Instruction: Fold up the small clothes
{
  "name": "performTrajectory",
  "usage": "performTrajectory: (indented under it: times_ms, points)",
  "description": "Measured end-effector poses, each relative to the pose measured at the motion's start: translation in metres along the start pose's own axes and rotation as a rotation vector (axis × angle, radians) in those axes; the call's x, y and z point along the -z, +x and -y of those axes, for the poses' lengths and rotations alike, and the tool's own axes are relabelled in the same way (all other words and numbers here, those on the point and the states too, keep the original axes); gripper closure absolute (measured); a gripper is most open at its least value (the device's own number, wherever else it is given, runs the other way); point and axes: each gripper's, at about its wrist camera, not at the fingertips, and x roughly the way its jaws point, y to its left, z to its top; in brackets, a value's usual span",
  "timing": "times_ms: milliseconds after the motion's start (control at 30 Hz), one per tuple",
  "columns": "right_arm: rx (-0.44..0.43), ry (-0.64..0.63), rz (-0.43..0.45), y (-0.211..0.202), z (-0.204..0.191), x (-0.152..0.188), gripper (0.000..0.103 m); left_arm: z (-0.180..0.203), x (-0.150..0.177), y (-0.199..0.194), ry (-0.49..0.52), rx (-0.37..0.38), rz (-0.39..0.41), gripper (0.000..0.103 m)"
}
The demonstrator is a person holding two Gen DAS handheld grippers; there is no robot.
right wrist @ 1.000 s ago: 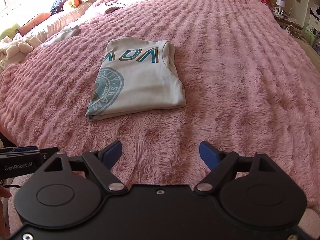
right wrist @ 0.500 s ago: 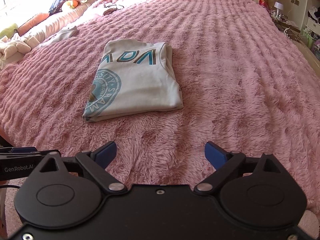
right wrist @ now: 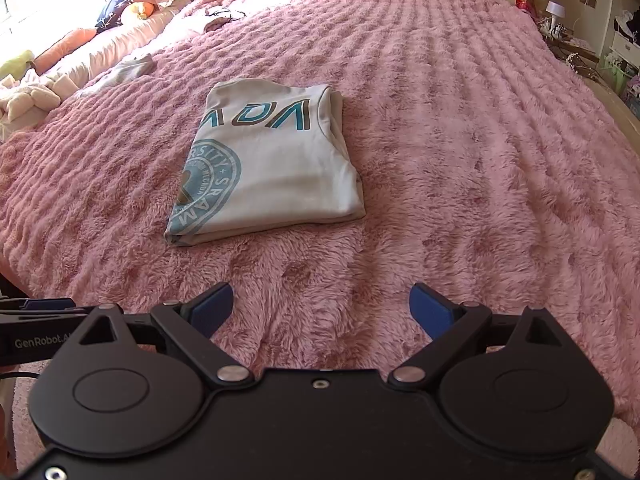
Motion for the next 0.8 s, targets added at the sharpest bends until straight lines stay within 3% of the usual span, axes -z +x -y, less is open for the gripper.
performTrajectory:
  times_ms: [800]
  points:
    - [0.002, 0.006, -0.007, 0.0011, 0.0022, 0.0017, 0.007, 0.0008, -0.001, 0.0007, 0.012, -0.008, -0.013, 0.042]
